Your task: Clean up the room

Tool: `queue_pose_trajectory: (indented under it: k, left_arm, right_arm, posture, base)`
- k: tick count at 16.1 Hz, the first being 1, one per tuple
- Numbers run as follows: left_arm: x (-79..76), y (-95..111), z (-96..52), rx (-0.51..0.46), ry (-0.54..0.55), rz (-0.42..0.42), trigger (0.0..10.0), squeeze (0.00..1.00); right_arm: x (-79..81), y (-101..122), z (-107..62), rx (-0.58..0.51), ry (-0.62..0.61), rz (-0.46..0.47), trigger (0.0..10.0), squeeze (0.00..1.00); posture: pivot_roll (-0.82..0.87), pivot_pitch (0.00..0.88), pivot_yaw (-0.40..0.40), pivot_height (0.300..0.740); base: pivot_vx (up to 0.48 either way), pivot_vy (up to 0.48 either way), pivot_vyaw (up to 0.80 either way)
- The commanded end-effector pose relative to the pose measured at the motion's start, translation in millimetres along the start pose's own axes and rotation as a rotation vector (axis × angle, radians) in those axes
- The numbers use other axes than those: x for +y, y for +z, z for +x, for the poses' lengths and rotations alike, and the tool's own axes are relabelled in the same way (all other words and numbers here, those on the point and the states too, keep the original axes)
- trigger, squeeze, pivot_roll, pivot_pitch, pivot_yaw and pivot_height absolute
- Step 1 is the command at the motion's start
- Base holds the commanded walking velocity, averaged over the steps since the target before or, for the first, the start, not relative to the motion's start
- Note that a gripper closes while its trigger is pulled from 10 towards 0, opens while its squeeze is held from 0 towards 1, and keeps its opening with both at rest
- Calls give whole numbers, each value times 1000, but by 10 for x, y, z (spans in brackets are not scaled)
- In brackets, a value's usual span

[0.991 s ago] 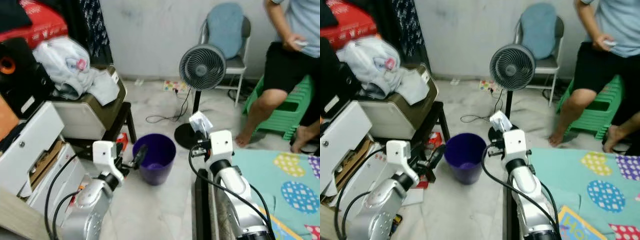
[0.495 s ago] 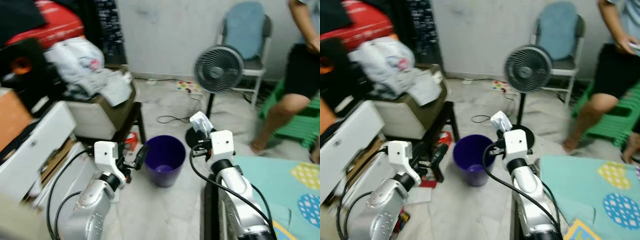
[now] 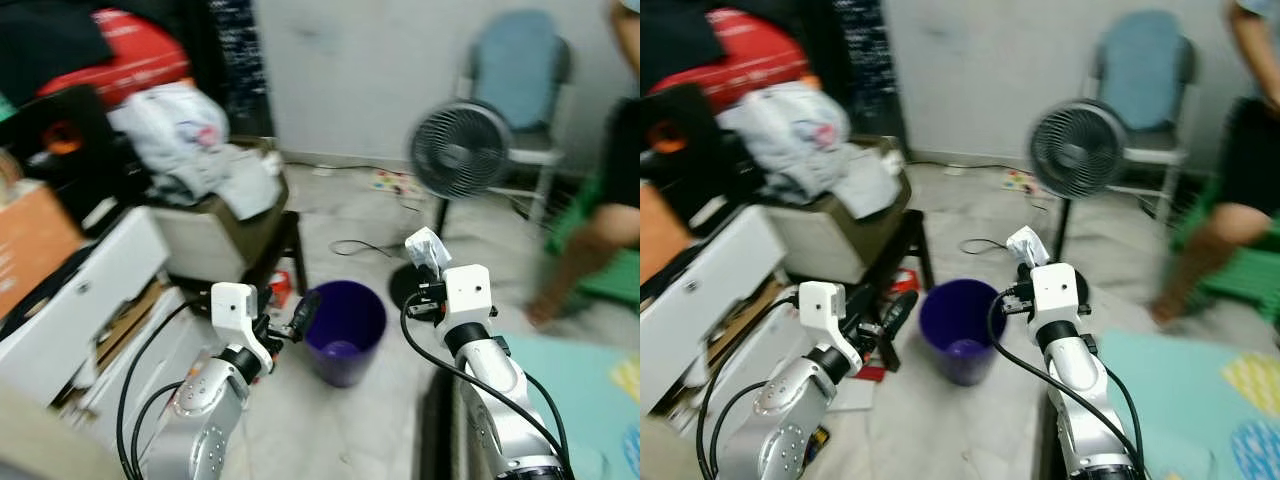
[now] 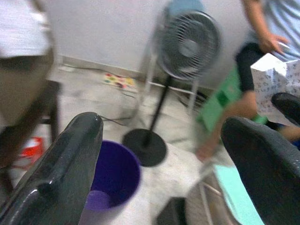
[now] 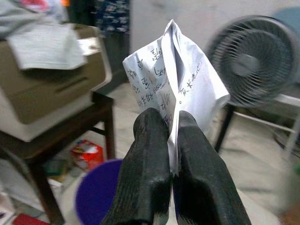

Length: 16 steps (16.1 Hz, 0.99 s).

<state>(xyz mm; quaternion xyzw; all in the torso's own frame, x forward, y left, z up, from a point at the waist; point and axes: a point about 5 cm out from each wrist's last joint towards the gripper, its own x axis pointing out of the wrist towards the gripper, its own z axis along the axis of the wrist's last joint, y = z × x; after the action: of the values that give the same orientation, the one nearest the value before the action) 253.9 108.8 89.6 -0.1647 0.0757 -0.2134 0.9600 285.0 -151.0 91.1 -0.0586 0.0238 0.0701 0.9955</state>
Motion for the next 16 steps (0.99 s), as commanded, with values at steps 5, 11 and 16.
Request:
queue_pose_trajectory:
  k: [5, 11, 16]
  left_arm:
    - [104, 22, -43, 6, 36, 24, 10000, 0]
    - [100, 16, -44, 7, 34, 23, 10000, 0]
    - [89, 8, -42, 8, 32, 17, 10000, 0]
  right_arm:
    - [112, 49, 43, -17, 28, 13, 10000, 0]
    - [99, 28, 42, -6, 18, 21, 10000, 0]
    - [90, 23, 39, -3, 20, 21, 10000, 0]
  posture:
    - [-104, 0, 53, 740]
    - [-105, 0, 51, 740]
    - [-106, 0, 48, 740]
  base:
    - [0, 0, 558]
    - [0, 0, 0]
    - [49, 0, -519]
